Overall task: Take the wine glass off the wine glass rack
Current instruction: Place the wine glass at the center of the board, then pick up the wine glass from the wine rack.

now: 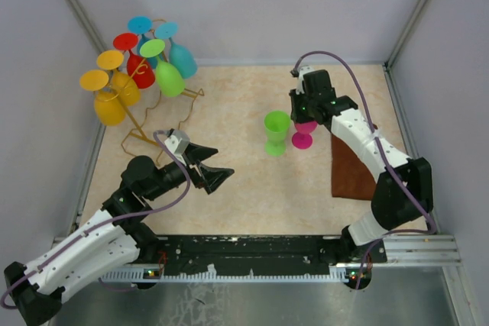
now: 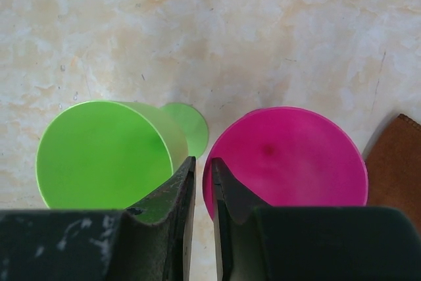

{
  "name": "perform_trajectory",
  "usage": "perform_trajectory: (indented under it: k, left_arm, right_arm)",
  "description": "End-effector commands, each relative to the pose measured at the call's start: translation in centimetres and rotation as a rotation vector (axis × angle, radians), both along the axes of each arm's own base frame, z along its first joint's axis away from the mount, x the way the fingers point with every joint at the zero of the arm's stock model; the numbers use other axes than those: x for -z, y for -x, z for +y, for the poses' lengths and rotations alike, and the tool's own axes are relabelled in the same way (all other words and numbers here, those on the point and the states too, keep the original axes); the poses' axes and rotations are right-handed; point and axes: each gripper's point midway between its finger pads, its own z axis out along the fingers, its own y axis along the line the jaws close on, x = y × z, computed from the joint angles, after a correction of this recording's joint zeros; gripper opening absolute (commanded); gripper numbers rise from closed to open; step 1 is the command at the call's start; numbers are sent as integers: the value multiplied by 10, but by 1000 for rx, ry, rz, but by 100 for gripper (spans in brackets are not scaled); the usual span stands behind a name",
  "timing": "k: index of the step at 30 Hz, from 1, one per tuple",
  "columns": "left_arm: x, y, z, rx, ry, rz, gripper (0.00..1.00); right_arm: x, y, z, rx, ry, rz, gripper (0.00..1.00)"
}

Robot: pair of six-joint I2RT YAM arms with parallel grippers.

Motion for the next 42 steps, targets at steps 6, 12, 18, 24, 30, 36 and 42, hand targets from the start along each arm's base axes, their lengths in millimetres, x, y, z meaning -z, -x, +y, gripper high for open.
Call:
perform_trajectory:
  k: [6, 12, 18, 24, 30, 36, 42]
  left_arm:
    - [-17, 2, -2, 14, 31, -12, 99]
    - [-17, 1, 0, 4, 24, -6, 99]
    - [-24, -4, 1, -18, 8, -19, 100]
    - [-38, -14, 3, -66, -2, -21, 100]
    - [-51, -27, 2, -109, -39, -17, 99]
    - [-66, -43, -6, -126, -84, 1, 99]
    - [-114, -75, -8, -158, -85, 23, 99]
  right_arm:
    - [-73, -15, 6, -13, -57, -187, 19]
    - [-99, -9, 5, -15, -84, -229, 24]
    - [-133, 17, 3, -31, -158, -311, 30]
    - [-163, 61, 2, -73, -313, -460, 72]
    - [-186, 98, -7, -41, -485, -599, 89]
    - [-201, 144, 9, -189, -658, -651, 97]
    - [-203, 175, 10, -242, -749, -652, 99]
